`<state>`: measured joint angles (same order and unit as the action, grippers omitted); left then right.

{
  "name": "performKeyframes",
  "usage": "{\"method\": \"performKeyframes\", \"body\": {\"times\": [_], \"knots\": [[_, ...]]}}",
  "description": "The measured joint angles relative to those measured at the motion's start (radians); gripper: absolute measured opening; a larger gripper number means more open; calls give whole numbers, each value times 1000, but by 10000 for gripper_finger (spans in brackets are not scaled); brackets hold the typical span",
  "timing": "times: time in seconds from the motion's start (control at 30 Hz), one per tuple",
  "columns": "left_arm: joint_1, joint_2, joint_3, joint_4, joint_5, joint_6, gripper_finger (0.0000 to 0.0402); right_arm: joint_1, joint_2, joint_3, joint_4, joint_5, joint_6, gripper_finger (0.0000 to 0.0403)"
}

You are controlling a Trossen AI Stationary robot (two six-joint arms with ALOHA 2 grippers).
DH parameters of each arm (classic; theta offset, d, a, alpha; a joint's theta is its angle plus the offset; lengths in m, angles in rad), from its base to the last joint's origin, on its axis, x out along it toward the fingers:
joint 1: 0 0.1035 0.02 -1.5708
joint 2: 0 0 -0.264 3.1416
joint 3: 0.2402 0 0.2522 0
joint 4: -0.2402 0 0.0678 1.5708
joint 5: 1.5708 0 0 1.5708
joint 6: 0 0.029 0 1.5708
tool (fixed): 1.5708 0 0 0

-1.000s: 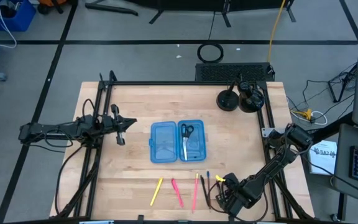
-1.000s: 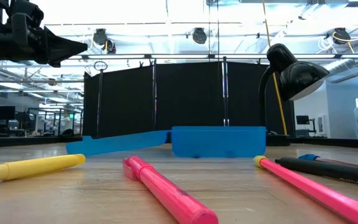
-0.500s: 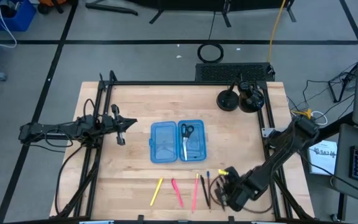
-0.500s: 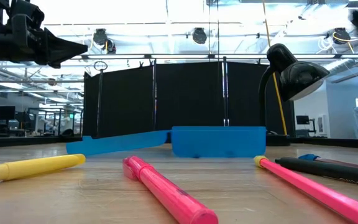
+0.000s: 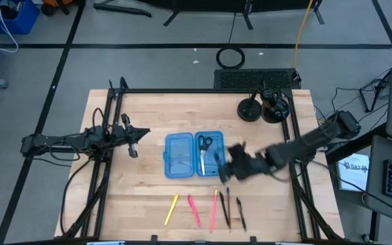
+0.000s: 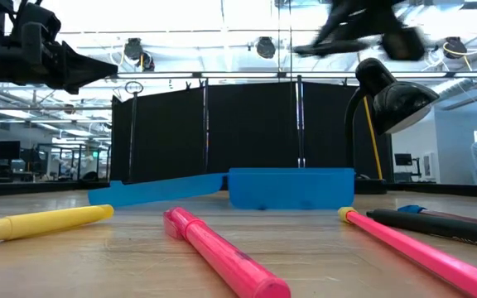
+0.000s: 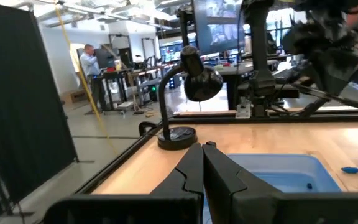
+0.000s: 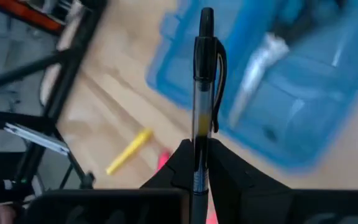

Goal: Pick & place school supplies into a supply box
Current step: Put the right transparent pen into the blue supply box

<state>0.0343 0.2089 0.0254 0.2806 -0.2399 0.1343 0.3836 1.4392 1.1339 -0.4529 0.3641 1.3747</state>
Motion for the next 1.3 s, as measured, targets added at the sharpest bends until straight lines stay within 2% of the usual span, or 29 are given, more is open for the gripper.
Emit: {"method": "performKeyframes", "body": {"times": [0.17,0.27,0.43,0.6,0.8,1.3], "knots": [[0,1,0,-20,-30,-9,6,-192,23,-1,46,-128,-164,19],[0,7,0,-25,-32,9,6,-264,46,-30,44,-185,-180,19],[0,7,0,-42,-38,55,6,-335,91,-80,92,-209,-161,19],[0,7,0,-55,-43,75,6,-387,138,-114,196,-243,-182,19],[0,7,0,-69,-45,74,6,-417,236,-116,217,-317,-191,19],[0,7,0,-96,-49,40,6,-444,344,-116,253,-318,-216,23]]}}
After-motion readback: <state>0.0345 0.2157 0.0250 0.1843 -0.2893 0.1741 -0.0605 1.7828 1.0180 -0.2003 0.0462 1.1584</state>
